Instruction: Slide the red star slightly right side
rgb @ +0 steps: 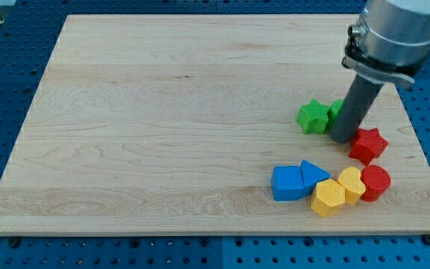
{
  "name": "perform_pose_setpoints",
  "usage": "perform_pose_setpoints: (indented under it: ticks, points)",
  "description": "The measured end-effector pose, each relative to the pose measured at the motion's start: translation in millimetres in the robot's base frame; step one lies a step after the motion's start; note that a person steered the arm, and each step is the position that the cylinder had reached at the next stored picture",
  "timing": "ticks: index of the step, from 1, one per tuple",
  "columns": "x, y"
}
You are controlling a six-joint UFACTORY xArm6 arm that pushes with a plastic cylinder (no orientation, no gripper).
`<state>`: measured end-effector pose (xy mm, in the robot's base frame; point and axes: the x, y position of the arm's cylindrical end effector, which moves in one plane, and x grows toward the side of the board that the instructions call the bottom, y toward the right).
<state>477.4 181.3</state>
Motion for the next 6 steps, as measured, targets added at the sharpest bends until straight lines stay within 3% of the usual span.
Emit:
perform_pose_setpoints:
  ticks: [3, 6]
  points:
    - [-3, 16]
    - [-2, 112]
